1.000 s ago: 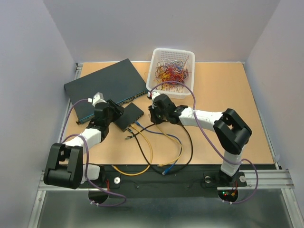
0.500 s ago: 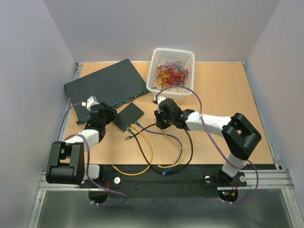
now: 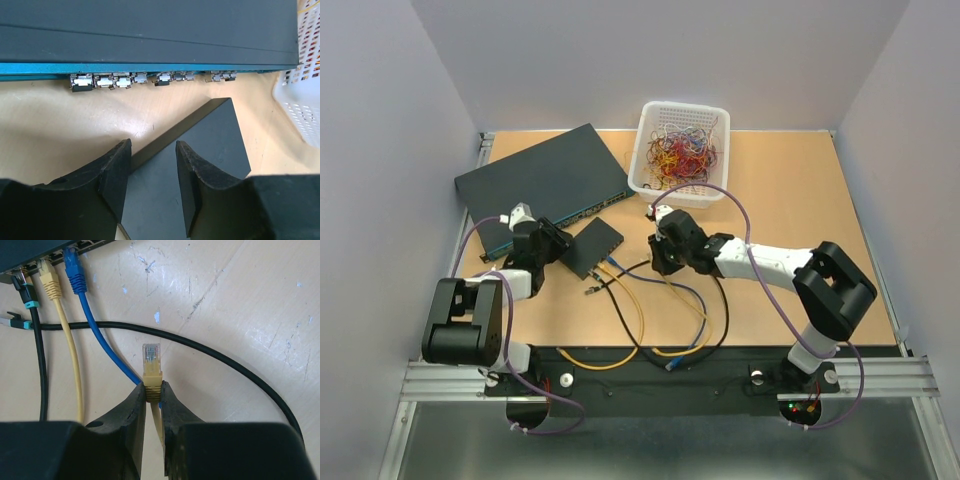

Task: Insert the plug into the switch port

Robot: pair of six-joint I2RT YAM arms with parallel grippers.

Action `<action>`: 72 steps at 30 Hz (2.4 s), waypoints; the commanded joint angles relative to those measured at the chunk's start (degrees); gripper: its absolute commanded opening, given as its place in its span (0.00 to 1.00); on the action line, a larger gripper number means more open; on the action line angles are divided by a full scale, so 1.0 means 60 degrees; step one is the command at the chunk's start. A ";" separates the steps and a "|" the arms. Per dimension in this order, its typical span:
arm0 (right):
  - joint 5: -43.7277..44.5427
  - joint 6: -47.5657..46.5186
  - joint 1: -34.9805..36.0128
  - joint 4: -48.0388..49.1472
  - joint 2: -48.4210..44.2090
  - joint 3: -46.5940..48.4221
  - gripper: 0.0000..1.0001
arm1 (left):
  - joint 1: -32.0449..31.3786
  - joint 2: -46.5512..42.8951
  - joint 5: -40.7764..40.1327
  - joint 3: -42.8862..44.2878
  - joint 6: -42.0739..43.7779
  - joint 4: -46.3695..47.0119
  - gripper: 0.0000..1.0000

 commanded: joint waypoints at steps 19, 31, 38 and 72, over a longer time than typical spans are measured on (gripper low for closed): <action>-0.0598 -0.0614 0.0102 0.0032 0.0400 0.0685 0.00 | -0.0763 0.0520 0.1682 0.1125 0.0707 -0.1348 0.47; -0.0408 -0.1112 0.0219 -0.0906 0.2217 0.2151 0.00 | -0.1540 0.0431 0.1653 0.0992 0.0619 -0.1378 0.47; -0.0130 -0.1083 0.0233 -0.0950 0.2467 0.2268 0.00 | -0.1569 0.0827 0.1683 0.1183 0.0794 -0.1275 0.47; 0.1189 -0.0893 0.0219 -0.1301 0.2906 0.3176 0.00 | -0.1833 0.2380 0.1916 0.3029 0.1526 -0.1144 0.46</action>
